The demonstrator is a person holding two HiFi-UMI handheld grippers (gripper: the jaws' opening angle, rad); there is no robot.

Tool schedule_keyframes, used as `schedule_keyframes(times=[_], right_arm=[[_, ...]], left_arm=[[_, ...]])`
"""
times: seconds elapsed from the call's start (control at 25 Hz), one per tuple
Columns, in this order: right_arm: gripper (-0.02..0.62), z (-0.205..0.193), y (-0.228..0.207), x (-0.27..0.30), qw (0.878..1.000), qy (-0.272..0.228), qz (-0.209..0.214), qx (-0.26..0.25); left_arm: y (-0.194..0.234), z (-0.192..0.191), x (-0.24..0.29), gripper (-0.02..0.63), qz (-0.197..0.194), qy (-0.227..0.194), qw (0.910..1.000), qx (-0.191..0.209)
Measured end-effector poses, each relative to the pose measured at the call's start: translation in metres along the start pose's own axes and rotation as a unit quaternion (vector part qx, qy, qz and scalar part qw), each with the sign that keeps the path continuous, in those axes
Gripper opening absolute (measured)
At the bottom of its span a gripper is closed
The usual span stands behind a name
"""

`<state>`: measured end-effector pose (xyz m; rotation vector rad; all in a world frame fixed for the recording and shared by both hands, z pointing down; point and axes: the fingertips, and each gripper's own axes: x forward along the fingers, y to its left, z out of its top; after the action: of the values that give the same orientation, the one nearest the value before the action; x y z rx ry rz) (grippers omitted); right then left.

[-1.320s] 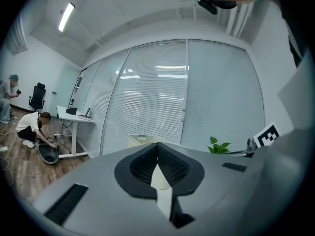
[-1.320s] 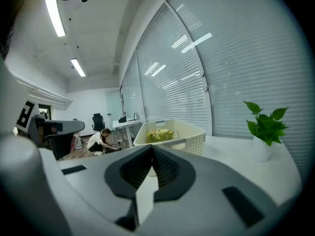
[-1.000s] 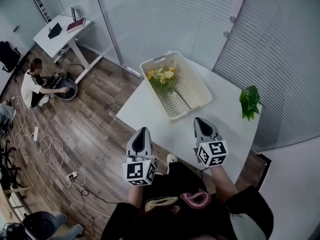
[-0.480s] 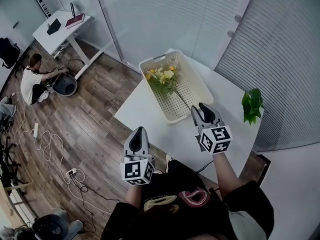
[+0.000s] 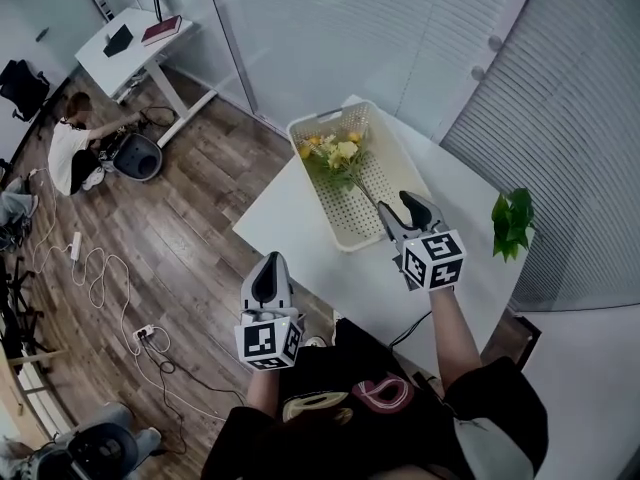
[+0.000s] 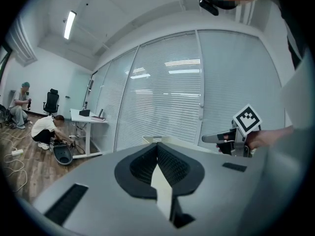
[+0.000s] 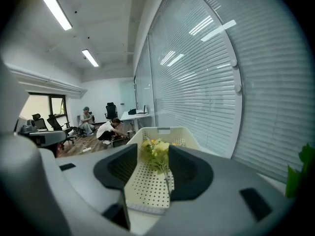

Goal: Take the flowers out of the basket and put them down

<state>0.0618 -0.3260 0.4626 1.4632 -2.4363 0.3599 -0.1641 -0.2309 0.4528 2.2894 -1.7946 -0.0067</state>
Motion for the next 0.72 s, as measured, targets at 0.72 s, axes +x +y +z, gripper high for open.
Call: schedule_keyframes(times=[0.72], right_arm=[[0.227, 0.001, -0.016, 0.078, 0.985, 0.141, 0.092, -0.037]], left_arm=[[0.018, 0.007, 0.008, 0.017, 0.032, -0.002, 0.9995, 0.001]])
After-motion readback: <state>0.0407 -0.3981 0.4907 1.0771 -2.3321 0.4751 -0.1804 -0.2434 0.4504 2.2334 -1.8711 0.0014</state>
